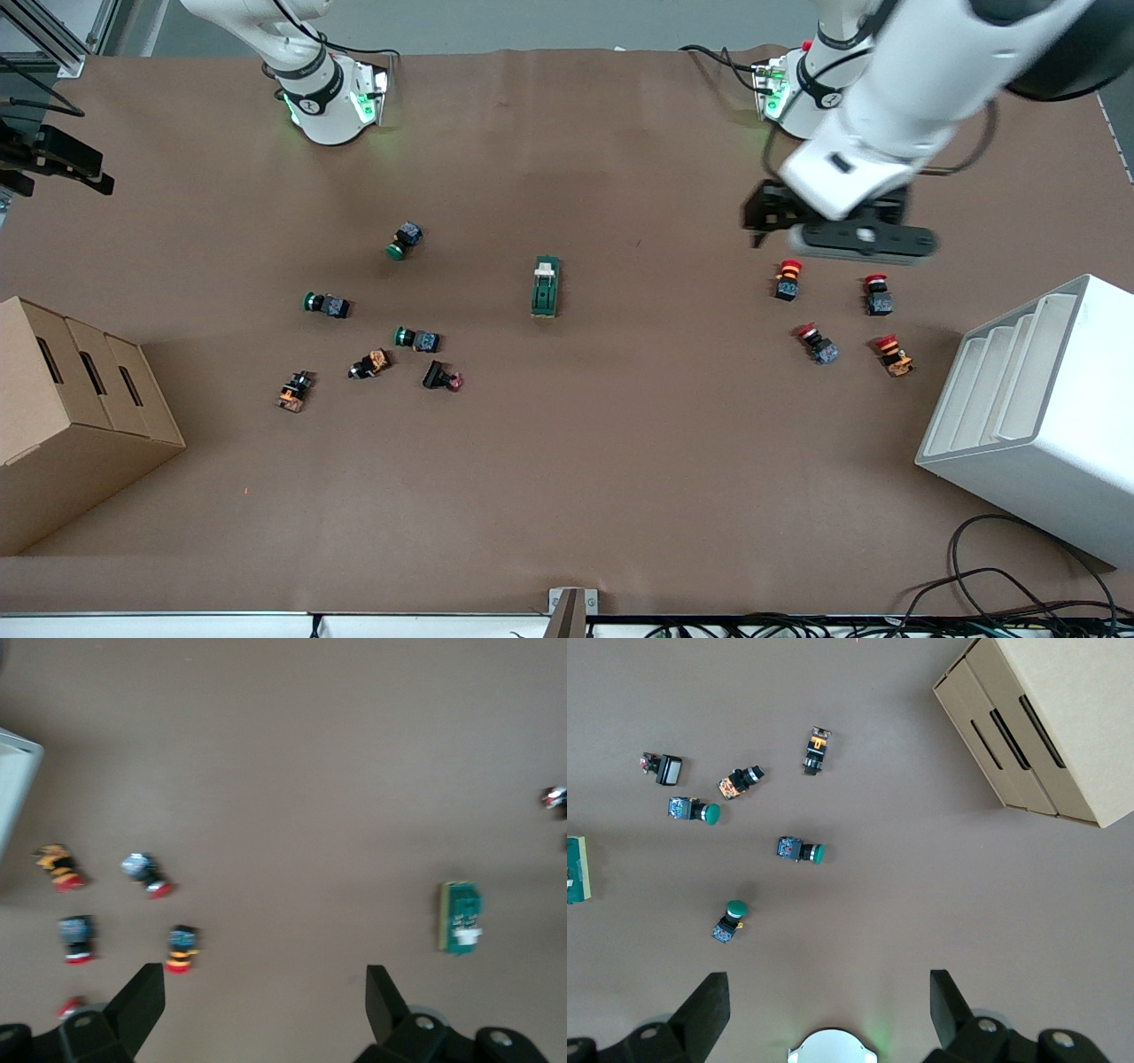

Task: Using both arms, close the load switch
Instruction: 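Move the left gripper over the green load switch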

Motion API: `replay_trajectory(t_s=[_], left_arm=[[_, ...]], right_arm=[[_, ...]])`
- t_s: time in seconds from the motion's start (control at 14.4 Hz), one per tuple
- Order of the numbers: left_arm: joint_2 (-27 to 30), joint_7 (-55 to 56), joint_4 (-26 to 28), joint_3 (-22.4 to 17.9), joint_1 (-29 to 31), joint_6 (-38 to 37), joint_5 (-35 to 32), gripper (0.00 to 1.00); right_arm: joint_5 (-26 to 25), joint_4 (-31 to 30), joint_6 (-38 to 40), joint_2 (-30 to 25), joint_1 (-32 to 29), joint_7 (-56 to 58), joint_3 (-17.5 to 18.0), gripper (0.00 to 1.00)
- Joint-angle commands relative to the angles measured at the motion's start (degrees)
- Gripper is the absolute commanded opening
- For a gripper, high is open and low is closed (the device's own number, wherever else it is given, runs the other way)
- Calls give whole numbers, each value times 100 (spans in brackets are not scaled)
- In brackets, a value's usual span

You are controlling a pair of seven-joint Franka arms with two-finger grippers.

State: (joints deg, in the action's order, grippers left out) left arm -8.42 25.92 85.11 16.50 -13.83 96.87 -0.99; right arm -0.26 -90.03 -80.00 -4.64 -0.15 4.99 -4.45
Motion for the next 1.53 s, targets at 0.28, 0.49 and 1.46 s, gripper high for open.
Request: replay_trajectory(t_s=[0.28, 0.49, 1.46], left_arm=[[-835, 3073, 76, 19, -1682, 1008, -1006, 100], [-1160, 4120, 67, 20, -2289, 1123, -1342, 99], [-2549, 7768, 1051, 37, -3837, 2221, -4363, 99]], right_arm=[[140, -243, 10, -213, 6, -103, -3, 100], [140, -243, 2, -213, 6, -95, -3, 100], [141, -225, -121, -204, 15, -7, -3, 100]])
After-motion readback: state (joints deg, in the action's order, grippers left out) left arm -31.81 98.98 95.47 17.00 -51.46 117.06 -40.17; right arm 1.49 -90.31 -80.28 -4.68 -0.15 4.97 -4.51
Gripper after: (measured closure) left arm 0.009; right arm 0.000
